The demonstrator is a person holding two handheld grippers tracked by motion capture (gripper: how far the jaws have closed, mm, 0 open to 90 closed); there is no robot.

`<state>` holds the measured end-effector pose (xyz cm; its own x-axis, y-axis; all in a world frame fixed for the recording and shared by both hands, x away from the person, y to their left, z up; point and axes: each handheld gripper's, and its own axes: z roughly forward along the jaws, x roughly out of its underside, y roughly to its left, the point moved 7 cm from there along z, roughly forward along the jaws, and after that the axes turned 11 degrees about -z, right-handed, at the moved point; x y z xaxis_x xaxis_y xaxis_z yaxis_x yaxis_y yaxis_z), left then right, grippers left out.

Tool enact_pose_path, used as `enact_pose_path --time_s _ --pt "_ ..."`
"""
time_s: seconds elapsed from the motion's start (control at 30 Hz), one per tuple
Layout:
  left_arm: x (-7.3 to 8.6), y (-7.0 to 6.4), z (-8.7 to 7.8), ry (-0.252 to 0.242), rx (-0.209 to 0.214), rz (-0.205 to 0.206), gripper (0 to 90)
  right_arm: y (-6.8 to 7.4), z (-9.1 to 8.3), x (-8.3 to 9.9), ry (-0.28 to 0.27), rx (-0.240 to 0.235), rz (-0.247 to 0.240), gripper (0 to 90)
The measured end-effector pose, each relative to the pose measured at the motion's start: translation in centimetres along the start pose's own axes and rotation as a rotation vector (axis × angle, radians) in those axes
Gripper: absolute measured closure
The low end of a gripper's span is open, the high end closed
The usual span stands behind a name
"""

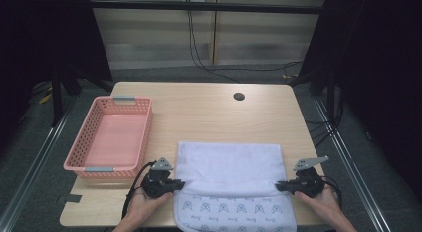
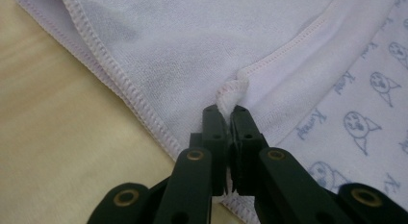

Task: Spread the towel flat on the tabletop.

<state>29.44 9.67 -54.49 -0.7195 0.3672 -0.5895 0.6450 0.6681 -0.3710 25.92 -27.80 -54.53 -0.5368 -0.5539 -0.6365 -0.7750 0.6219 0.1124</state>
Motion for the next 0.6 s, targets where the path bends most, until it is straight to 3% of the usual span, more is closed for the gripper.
enact_pose_path --time_s 0.47,0.6 --pt "-5.3 3.5 2.8 -0.033 -0.081 -0.039 86.8 -5.5 1.9 -2.7 -0.037 0.068 0.070 87.5" --pt "-6.8 4.5 3.6 -0.042 -0.119 -0.048 86.7 -6.8 2.3 -3.5 -0.033 0.095 0.063 87.4"
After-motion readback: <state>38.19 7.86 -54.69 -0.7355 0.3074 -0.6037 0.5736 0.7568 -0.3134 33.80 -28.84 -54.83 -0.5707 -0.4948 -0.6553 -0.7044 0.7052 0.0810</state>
